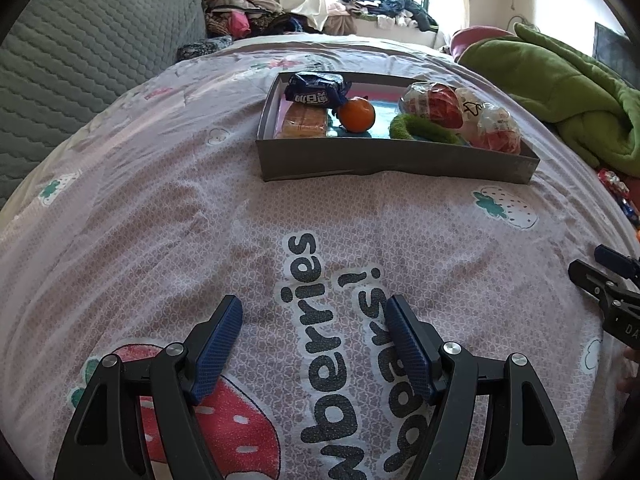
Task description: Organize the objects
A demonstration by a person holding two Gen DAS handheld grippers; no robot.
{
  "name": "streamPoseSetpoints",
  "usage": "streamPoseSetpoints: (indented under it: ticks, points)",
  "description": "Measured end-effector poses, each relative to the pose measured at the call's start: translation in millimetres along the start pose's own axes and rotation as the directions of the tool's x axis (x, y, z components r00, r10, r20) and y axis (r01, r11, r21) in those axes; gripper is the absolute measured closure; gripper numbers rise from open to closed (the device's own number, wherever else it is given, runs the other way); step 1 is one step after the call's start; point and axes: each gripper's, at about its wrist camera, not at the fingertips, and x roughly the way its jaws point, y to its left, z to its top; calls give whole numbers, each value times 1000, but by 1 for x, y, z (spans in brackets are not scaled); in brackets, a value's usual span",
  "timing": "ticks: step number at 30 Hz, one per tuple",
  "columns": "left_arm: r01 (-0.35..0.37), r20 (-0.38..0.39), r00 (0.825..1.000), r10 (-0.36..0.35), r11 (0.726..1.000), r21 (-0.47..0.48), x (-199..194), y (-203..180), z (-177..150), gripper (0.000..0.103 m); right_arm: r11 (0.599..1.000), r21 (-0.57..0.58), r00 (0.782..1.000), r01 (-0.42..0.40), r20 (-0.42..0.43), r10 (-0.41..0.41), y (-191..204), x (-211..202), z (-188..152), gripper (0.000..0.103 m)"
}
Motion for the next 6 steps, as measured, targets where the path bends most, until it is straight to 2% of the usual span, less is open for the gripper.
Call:
streamPoseSetpoints:
  ticks: [6]
  points:
    - [4, -1, 1000, -4, 1000, -5, 0, 1, -1, 28, 1000, 6, 1000, -4, -19, 4, -1, 5, -1, 35]
